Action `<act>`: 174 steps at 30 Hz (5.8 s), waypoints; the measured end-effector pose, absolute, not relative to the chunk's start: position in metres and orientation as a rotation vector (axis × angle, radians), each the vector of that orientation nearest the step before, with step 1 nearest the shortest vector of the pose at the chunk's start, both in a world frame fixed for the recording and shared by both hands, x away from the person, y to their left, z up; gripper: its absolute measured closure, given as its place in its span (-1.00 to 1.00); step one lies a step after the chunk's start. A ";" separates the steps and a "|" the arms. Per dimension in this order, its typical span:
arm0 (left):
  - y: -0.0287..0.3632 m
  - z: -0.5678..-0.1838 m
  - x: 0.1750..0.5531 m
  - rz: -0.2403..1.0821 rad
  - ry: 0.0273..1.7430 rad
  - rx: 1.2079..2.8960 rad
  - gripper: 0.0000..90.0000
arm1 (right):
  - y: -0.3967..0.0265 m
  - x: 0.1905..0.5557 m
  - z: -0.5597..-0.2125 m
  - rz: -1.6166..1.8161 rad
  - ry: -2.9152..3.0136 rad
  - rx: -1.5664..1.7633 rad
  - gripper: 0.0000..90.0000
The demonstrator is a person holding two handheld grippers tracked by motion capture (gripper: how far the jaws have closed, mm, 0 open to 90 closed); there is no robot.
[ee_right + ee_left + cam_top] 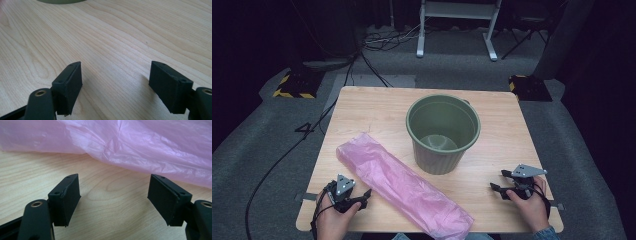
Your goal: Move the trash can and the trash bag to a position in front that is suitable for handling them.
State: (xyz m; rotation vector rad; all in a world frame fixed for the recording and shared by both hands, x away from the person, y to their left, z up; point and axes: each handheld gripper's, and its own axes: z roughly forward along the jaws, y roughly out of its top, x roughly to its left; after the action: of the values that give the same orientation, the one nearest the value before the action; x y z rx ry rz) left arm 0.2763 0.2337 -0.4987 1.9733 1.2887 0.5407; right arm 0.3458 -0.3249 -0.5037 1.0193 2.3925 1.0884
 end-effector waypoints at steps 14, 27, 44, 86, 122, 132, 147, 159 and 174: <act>0.219 -0.474 0.274 0.606 1.253 1.946 -0.43 | -0.298 0.341 -0.492 1.119 2.433 0.927 -0.53; 0.217 -0.479 0.283 0.553 1.260 1.961 -0.45 | -0.240 0.325 -0.481 1.264 2.542 0.776 -0.59; 0.218 -0.478 0.280 0.553 1.236 1.956 -0.45 | -0.168 0.321 -0.473 1.286 2.627 0.672 -0.62; 0.212 -0.479 0.285 0.520 1.182 1.962 -0.43 | -0.153 0.307 -0.479 1.215 2.788 0.487 1.00; 0.187 -0.479 0.296 0.509 1.084 2.006 -0.42 | -0.329 0.302 -0.465 1.066 2.450 1.015 -0.16; 0.196 -0.478 0.286 0.522 1.117 1.986 -0.42 | -0.255 0.298 -0.461 1.147 2.620 0.727 -0.53; 0.205 -0.481 0.276 0.527 1.145 1.982 -0.41 | -0.186 0.313 -0.489 0.982 2.836 0.389 -0.56; 0.197 -0.483 0.280 0.509 1.122 1.993 -0.41 | -0.192 0.315 -0.489 1.045 2.809 0.459 0.40; 0.193 -0.481 0.288 0.512 1.094 1.990 -0.41 | -0.211 0.306 -0.480 1.166 2.762 0.592 1.00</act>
State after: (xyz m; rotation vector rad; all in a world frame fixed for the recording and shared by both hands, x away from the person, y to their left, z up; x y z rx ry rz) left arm 0.2885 0.1927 -0.4808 1.9901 1.0944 0.5116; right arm 0.3058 -0.2109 -0.4804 0.5922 2.7615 1.1658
